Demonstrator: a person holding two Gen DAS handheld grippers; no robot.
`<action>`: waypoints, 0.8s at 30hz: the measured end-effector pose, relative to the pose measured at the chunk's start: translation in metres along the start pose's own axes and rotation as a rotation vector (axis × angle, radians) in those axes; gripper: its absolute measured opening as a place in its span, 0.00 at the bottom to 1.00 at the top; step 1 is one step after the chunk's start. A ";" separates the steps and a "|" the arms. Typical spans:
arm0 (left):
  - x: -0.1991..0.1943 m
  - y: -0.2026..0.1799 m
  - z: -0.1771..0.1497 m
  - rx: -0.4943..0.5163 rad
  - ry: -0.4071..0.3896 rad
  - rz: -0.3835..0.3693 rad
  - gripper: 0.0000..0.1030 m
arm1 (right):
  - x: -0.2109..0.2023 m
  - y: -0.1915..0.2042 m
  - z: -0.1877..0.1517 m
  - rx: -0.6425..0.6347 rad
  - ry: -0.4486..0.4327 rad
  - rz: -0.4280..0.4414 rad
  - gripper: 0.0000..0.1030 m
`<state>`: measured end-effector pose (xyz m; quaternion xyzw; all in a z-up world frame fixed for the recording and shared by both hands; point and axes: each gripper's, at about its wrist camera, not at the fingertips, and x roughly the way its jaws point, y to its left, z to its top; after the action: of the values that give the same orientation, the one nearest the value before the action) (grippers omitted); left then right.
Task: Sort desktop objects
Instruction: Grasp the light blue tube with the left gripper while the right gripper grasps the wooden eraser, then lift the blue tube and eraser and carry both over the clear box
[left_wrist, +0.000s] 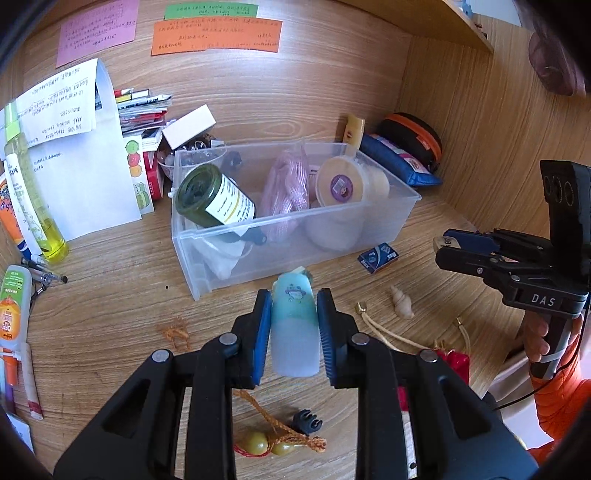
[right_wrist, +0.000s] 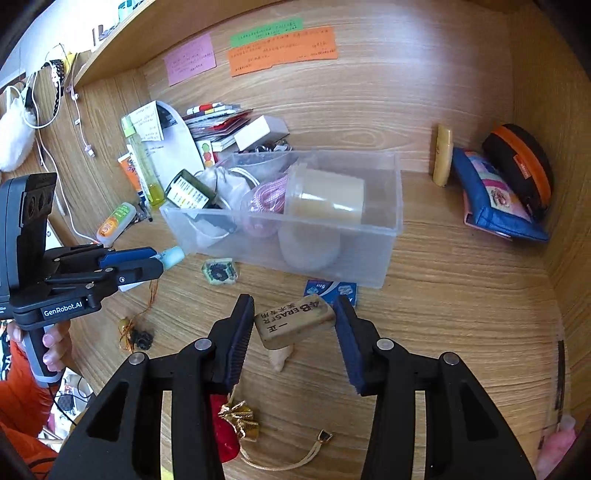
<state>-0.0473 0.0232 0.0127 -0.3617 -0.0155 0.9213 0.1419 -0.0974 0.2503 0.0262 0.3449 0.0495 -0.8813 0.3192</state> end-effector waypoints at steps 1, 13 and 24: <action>-0.001 0.000 0.004 -0.002 -0.007 -0.004 0.24 | -0.002 -0.002 0.005 -0.002 -0.010 -0.005 0.40; 0.008 0.006 0.019 0.015 0.010 -0.049 0.24 | 0.003 -0.027 0.038 0.039 -0.060 -0.004 0.40; 0.056 0.005 -0.011 0.090 0.248 -0.060 0.31 | 0.008 -0.032 0.046 0.037 -0.061 0.004 0.40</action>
<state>-0.0804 0.0331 -0.0334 -0.4655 0.0328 0.8646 0.1866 -0.1474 0.2574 0.0513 0.3236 0.0225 -0.8916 0.3159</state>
